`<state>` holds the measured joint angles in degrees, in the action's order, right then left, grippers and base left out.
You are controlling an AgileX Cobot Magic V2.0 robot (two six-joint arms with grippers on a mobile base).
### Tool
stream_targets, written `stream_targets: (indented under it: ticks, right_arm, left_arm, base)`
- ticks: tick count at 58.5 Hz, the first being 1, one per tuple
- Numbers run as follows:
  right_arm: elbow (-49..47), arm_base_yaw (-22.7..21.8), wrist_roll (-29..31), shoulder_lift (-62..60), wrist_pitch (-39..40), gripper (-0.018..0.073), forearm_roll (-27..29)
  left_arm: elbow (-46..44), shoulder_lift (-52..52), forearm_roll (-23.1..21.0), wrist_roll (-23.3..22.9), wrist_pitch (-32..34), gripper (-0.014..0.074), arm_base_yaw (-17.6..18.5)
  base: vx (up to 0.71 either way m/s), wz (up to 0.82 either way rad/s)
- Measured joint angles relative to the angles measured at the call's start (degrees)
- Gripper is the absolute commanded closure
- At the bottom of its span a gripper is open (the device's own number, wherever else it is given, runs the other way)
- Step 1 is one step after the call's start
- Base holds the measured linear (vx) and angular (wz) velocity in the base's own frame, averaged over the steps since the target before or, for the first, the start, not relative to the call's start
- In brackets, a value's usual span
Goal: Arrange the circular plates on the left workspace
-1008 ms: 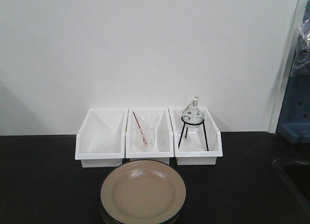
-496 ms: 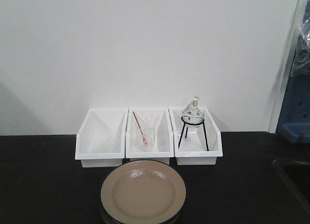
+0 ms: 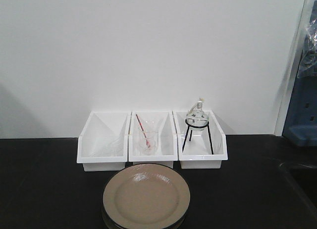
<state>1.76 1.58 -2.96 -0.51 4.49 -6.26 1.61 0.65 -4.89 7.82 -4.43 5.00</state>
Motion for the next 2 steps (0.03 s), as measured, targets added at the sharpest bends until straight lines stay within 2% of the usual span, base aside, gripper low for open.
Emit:
stream_targets:
  ticks: [2]
  right_arm:
    - [0.0, 0.0, 0.0, 0.0, 0.0, 0.0559, 0.0]
  left_arm:
    - [0.0, 0.0, 0.0, 0.0, 0.0, 0.0594, 0.0]
  base:
    - [0.0, 0.0]
